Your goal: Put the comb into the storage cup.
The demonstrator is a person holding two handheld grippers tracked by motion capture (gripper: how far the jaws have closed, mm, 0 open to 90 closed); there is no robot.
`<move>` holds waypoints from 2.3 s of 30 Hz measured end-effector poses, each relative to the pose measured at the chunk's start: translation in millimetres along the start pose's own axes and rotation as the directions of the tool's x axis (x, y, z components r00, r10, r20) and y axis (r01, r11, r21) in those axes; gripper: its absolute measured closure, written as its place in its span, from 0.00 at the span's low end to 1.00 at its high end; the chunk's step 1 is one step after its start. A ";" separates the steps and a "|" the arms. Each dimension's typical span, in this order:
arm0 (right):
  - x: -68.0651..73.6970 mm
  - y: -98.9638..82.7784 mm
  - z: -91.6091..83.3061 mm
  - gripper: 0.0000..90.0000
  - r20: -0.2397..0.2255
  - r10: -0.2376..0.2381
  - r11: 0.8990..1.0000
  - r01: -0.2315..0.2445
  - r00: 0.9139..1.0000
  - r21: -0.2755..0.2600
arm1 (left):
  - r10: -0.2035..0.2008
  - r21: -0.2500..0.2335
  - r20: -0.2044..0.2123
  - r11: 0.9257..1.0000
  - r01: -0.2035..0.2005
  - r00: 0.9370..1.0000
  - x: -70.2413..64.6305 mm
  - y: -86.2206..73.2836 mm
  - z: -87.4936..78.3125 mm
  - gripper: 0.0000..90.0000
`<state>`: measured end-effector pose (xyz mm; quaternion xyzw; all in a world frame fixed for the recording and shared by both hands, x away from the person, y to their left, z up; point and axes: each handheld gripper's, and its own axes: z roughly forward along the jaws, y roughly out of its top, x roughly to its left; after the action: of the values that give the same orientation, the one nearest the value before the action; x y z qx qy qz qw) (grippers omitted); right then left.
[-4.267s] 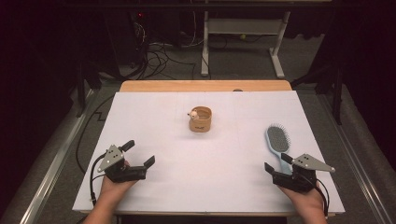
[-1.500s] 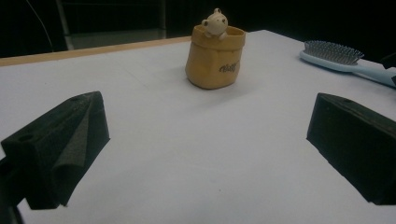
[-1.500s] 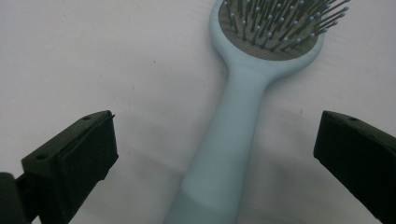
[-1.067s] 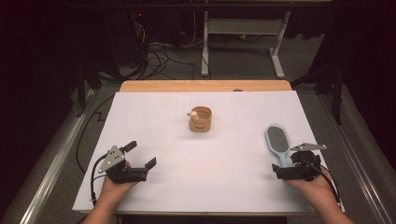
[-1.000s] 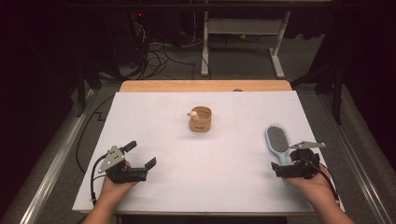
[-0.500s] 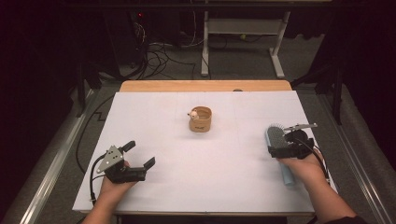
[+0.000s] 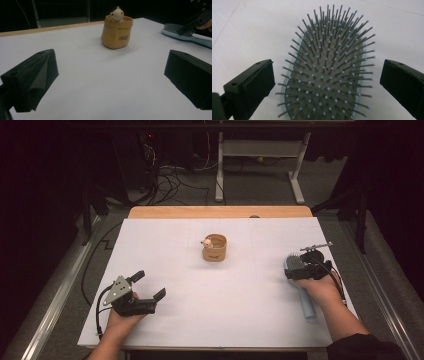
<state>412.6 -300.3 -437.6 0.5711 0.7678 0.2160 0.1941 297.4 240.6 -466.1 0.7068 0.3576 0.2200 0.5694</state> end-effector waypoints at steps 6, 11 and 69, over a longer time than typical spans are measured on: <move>0.5 1.0 6.7 0.00 0.008 0.003 1.000 -0.003 1.000 0.018 | 0.000 0.003 -0.001 1.000 0.000 1.000 0.6 -0.2 0.1 0.00; 3.8 1.3 11.0 0.00 0.012 0.005 0.999 -0.005 1.000 0.035 | 0.003 0.002 -0.001 1.000 -0.003 1.000 -0.1 -0.4 0.5 0.00; 3.8 5.1 15.9 0.17 0.010 0.035 0.995 -0.036 0.999 0.097 | 0.002 -0.001 -0.005 1.000 -0.002 1.000 0.0 -0.1 -0.3 0.00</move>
<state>424.2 -293.6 -448.2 0.5944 0.7662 0.1797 0.1653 297.2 240.8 -466.1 0.7061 0.3584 0.2226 0.5687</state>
